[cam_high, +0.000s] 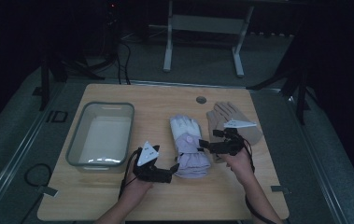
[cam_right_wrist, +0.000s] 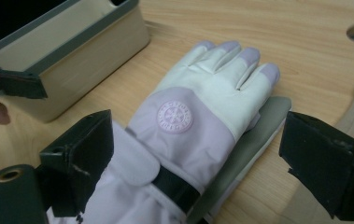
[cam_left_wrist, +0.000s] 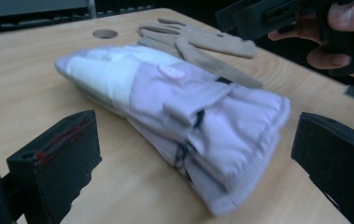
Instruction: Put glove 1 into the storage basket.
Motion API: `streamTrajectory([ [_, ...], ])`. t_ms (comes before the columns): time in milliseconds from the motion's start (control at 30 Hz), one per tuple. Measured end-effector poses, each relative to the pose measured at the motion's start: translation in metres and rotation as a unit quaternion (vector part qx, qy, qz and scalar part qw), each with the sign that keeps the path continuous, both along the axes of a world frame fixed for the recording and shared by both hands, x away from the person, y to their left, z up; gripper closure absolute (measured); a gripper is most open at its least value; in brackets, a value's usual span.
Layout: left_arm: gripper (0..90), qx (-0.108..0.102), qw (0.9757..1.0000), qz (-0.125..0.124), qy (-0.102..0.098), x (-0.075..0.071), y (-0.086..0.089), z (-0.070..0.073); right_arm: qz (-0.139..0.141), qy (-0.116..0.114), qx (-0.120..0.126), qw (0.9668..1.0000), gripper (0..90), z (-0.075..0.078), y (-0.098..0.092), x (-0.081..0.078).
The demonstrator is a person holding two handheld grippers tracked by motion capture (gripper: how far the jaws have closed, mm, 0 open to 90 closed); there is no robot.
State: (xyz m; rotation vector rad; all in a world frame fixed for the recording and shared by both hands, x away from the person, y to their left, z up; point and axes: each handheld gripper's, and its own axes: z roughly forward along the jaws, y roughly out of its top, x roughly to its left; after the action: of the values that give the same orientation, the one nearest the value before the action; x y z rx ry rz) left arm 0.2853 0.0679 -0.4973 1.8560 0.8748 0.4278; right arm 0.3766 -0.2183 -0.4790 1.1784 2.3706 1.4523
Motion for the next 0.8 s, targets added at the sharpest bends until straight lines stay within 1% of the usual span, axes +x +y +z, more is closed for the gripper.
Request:
streamTrajectory([
  [33,1.3,0.010,0.9998,0.007,0.014,0.004,-0.004,0.003,-0.005,-0.002,-0.002,1.0000,22.6,-0.001,0.002,0.002],
  [67,1.3,0.020,0.9993,0.012,0.028,0.008,-0.008,0.005,-0.024,-0.008,-0.010,0.9996,29.5,-0.002,0.003,0.003],
  [100,1.4,0.031,0.9986,0.017,0.040,0.012,-0.013,0.006,-0.030,-0.009,-0.022,0.9993,43.3,-0.002,0.005,0.005],
  [133,2.4,0.034,0.9979,0.017,0.051,0.015,-0.017,0.006,-0.042,-0.008,-0.028,0.9987,47.1,-0.004,0.006,0.006],
  [167,5.9,0.030,0.9973,0.018,0.064,0.019,-0.019,0.005,-0.050,-0.002,-0.023,0.9985,48.6,-0.006,0.007,0.008],
  [200,6.6,0.030,0.9961,0.020,0.081,0.022,-0.022,0.003,-0.056,0.007,-0.024,0.9981,52.7,-0.008,0.009,0.010],
  [233,6.6,0.029,0.9948,0.019,0.096,0.026,-0.025,0.001,-0.061,0.010,-0.027,0.9977,54.4,-0.010,0.011,0.011],
  [267,6.7,0.033,0.9936,0.022,0.106,0.028,-0.028,-0.001,-0.065,0.014,-0.026,0.9975,53.0,-0.013,0.013,0.012],
  [300,6.7,0.040,0.9926,0.027,0.112,0.030,-0.032,-0.004,-0.062,0.022,-0.021,0.9976,51.8,-0.017,0.014,0.013],
  [333,7.0,0.043,0.9912,0.028,0.122,0.031,-0.034,-0.008,-0.069,0.023,-0.032,0.9969,49.7,-0.020,0.017,0.013],
  [367,9.5,0.044,0.9895,0.033,0.134,0.032,-0.036,-0.011,-0.074,0.020,-0.045,0.9960,47.5,-0.023,0.019,0.013],
  [433,12.6,0.051,0.9877,0.038,0.143,0.032,-0.039,-0.017,-0.086,0.025,-0.063,0.9940,46.3,-0.031,0.021,0.012],
  [467,13.8,0.052,0.9868,0.039,0.148,0.032,-0.039,-0.021,-0.086,0.033,-0.073,0.9930,44.9,-0.037,0.022,0.013],
  [500,14.2,0.052,0.9862,0.040,0.152,0.032,-0.040,-0.024,-0.090,0.040,-0.078,0.9921,45.0,-0.041,0.022,0.013],
  [533,14.3,0.050,0.9856,0.039,0.157,0.032,-0.040,-0.027,-0.094,0.045,-0.085,0.9909,44.2,-0.046,0.023,0.012],
  [567,14.4,0.044,0.9843,0.040,0.167,0.033,-0.039,-0.030,-0.097,0.054,-0.088,0.9899,43.9,-0.050,0.023,0.012],
  [600,14.4,0.042,0.9832,0.041,0.173,0.033,-0.039,-0.032,-0.098,0.062,-0.089,0.9893,43.4,-0.053,0.023,0.013],
  [667,14.8,0.043,0.9823,0.041,0.177,0.033,-0.038,-0.037,-0.098,0.076,-0.088,0.9884,43.0,-0.057,0.023,0.015],
  [733,14.9,0.035,0.9804,0.043,0.189,0.033,-0.037,-0.041,-0.094,0.092,-0.089,0.9873,43.2,-0.060,0.024,0.018],
  [800,14.9,0.027,0.9788,0.042,0.199,0.033,-0.034,-0.045,-0.088,0.111,-0.081,0.9866,45.5,-0.062,0.023,0.020],
])
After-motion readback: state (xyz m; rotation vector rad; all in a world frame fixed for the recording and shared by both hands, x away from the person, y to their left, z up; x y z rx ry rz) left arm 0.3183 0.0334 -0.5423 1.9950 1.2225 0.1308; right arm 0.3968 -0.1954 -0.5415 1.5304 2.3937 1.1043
